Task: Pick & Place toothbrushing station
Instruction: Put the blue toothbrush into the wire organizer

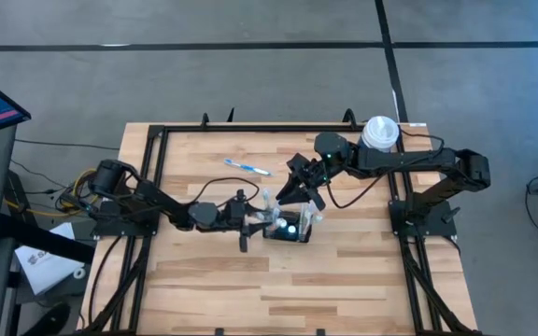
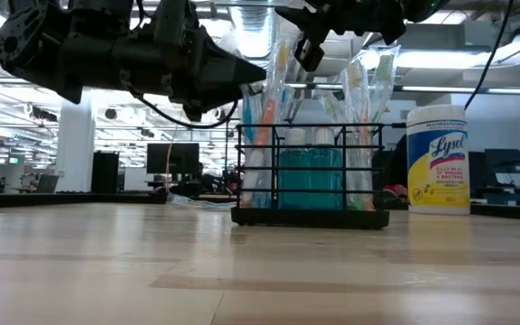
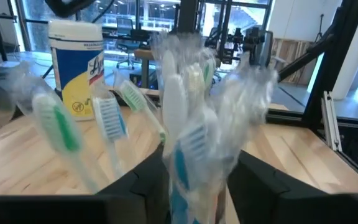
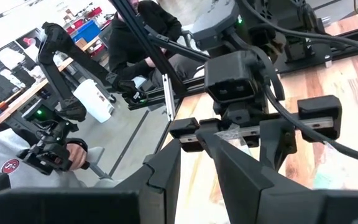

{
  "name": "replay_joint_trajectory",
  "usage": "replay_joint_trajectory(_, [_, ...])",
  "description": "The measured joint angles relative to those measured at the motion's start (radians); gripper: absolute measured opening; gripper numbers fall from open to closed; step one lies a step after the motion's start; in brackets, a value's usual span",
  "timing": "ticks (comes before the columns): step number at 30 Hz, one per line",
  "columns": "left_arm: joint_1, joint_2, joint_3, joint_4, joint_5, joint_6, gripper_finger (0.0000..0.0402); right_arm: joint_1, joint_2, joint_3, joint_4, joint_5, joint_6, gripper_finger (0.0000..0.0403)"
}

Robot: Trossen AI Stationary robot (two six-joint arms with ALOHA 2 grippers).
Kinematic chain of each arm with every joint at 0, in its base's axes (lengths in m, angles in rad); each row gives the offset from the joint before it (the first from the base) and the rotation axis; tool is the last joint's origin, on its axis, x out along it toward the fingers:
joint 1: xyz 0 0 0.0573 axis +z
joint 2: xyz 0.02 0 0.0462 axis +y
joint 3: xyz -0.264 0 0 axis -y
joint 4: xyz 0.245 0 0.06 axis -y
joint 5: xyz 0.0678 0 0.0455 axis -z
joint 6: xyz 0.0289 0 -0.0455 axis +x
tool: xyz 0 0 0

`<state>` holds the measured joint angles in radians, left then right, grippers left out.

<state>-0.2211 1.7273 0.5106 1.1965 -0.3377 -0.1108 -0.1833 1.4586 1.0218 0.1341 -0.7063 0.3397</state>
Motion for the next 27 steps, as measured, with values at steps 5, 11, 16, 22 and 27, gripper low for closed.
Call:
replay_joint_trajectory(5, [0.000, -0.029, 0.000, 0.001, -0.007, 0.000, 0.0176, 0.000, 0.000, 0.000, 0.000, 0.000, 0.000, 0.0093])
replay_joint_trajectory(11, [0.000, -0.084, 0.000, 0.000, -0.011, 0.000, 0.0210, 0.000, 0.000, 0.000, 0.000, 0.000, 0.000, 0.0093])
replay_joint_trajectory(16, [0.000, -0.138, 0.000, 0.000, -0.011, 0.000, 0.0225, 0.000, 0.000, 0.000, 0.000, 0.000, 0.000, 0.0093])
replay_joint_trajectory(22, [0.000, -0.217, 0.000, -0.001, -0.055, 0.001, 0.0224, 0.000, 0.000, 0.000, 0.000, 0.000, -0.001, 0.0093])
replay_joint_trajectory(27, [0.000, -0.295, 0.000, -0.018, -0.103, 0.004, 0.0216, 0.001, 0.000, 0.000, 0.000, 0.000, -0.002, 0.0093])
